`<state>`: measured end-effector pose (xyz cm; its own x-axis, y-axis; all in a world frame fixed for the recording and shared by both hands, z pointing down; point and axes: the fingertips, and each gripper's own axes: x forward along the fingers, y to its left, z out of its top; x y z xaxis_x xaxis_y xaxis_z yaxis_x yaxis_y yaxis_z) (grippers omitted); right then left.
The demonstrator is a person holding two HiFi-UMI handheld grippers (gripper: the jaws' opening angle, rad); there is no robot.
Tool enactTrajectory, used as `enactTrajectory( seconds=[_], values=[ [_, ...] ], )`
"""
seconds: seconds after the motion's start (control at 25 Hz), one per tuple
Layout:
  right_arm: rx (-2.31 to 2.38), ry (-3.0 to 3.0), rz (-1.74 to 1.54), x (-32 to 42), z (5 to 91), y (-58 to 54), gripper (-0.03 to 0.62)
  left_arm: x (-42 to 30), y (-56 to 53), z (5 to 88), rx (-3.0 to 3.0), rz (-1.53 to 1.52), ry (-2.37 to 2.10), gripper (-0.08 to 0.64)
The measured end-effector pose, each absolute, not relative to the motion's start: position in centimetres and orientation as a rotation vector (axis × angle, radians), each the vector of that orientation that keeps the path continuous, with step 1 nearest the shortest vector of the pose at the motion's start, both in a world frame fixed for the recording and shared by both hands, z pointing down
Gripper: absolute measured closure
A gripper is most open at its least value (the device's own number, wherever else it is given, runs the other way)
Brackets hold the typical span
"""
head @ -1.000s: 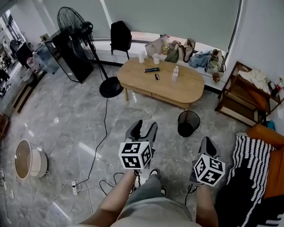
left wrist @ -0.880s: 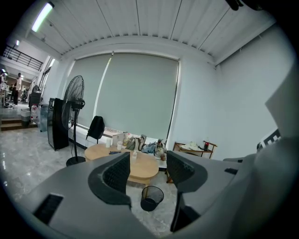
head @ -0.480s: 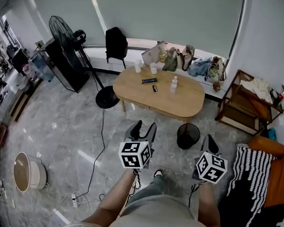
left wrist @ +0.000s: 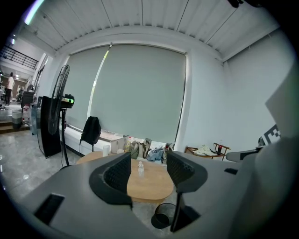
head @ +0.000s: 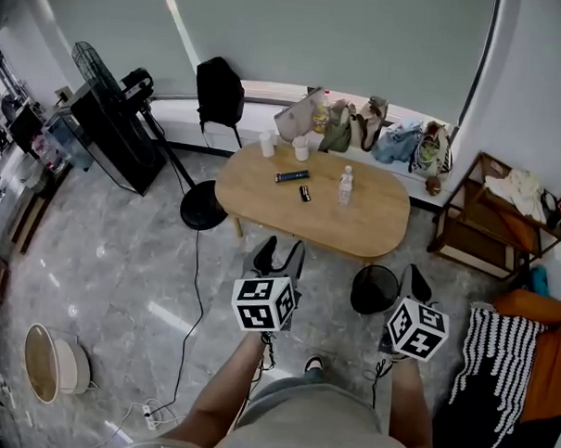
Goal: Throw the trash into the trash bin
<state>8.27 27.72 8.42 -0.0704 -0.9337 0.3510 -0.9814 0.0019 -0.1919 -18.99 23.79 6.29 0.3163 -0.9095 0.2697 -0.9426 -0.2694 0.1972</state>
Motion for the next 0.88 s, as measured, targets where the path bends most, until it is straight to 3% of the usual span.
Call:
enactTrajectory(
  seconds=[0.48, 0.88],
  values=[
    [2.027, -2.034, 0.666, 8.3, 11.7, 22.3, 0.586, -20.2, 18.5, 10.3, 2.193, 0.169, -1.604, 0.316],
    [1.968, -2.087, 0.665, 7.0, 12.5, 11.3, 0.586, -22.1, 9.7, 10.9, 2.147, 0.160, -1.657, 0.316]
  ],
)
